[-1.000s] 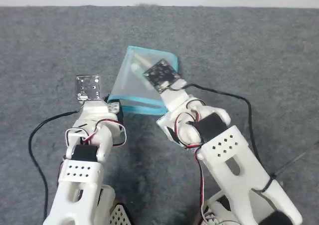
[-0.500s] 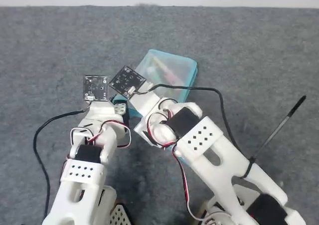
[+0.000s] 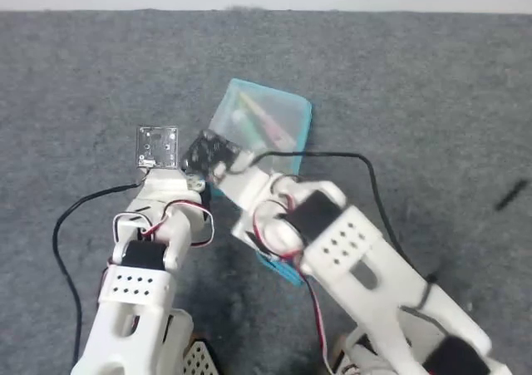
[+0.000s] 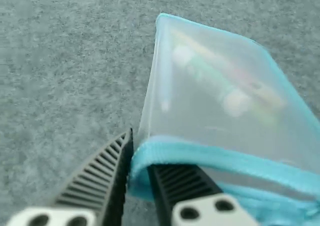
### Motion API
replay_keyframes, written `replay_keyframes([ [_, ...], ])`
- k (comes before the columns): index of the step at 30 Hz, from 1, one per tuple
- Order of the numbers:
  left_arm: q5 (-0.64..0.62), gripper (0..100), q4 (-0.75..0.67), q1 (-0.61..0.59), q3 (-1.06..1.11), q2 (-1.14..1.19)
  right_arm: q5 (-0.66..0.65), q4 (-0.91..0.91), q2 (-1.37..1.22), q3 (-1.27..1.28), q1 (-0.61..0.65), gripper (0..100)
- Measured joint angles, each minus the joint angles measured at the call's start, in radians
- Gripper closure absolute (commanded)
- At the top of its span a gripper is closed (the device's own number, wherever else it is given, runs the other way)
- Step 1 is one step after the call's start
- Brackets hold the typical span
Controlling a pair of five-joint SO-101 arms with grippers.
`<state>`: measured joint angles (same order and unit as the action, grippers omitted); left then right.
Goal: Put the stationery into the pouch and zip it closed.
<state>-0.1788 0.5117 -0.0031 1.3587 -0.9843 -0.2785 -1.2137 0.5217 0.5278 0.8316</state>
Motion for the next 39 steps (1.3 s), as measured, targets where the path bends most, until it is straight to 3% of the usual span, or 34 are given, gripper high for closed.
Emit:
replay_keyframes([
  [9,0.021,99,0.061,-0.002,-0.031,0.0,-0.186,0.144,0.342,0.374,-0.163,63.8],
  [18,0.021,99,0.087,-0.002,-0.031,0.0,-0.354,0.483,0.35,0.592,-0.176,64.1],
  [27,0.021,99,0.087,-0.005,-0.031,0.0,-0.404,0.64,0.264,0.605,-0.184,64.2],
  [39,0.021,99,0.087,-0.011,-0.032,0.0,-0.407,0.779,0.034,0.445,-0.23,88.7],
])
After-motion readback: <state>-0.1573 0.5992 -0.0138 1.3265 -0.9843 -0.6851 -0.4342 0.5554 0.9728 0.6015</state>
